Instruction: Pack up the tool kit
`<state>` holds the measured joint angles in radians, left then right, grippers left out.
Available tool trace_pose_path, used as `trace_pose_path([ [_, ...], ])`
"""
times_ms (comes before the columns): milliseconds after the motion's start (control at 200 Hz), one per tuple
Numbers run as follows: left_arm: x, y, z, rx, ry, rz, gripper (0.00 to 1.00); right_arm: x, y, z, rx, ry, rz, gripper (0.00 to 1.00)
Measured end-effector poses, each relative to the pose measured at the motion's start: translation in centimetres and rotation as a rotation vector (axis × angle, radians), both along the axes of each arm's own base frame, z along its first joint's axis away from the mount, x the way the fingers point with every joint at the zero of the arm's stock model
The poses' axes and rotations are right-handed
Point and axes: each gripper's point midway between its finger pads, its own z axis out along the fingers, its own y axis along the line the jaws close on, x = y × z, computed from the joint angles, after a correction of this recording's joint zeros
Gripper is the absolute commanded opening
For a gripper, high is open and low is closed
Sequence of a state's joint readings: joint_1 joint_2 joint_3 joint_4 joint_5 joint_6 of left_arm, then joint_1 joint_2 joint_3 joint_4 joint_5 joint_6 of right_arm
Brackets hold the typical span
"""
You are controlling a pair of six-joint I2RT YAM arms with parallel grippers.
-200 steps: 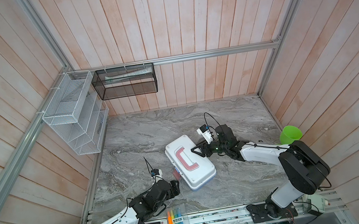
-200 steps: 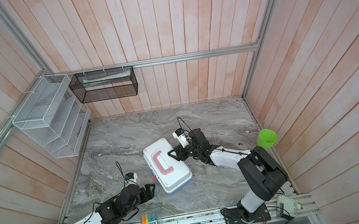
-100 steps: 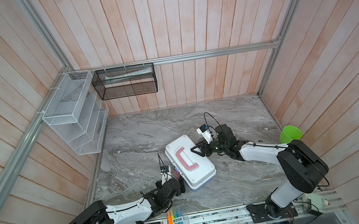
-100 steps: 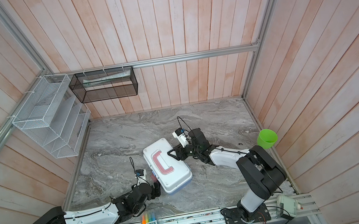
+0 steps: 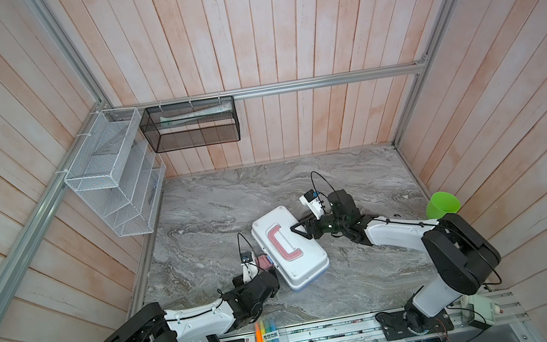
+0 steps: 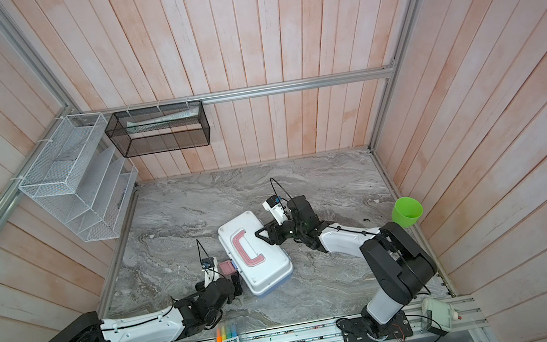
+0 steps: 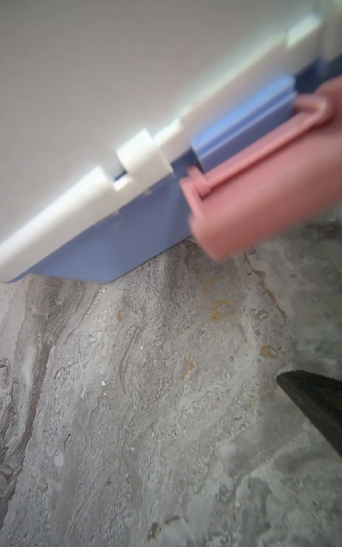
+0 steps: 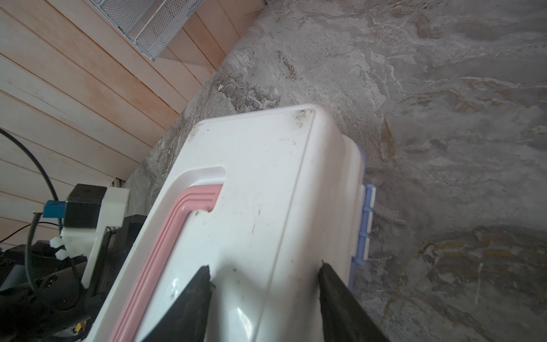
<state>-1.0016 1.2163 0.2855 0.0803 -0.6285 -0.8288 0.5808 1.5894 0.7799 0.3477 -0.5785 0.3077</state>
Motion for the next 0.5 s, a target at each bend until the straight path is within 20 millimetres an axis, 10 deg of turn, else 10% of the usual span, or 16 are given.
trace_pose_path([
  [500, 1.3, -1.0, 3.0, -0.242, -0.041, -0.007, 0.46, -0.1, 0.0, 0.1, 0.001, 0.004, -0.002, 0.55],
])
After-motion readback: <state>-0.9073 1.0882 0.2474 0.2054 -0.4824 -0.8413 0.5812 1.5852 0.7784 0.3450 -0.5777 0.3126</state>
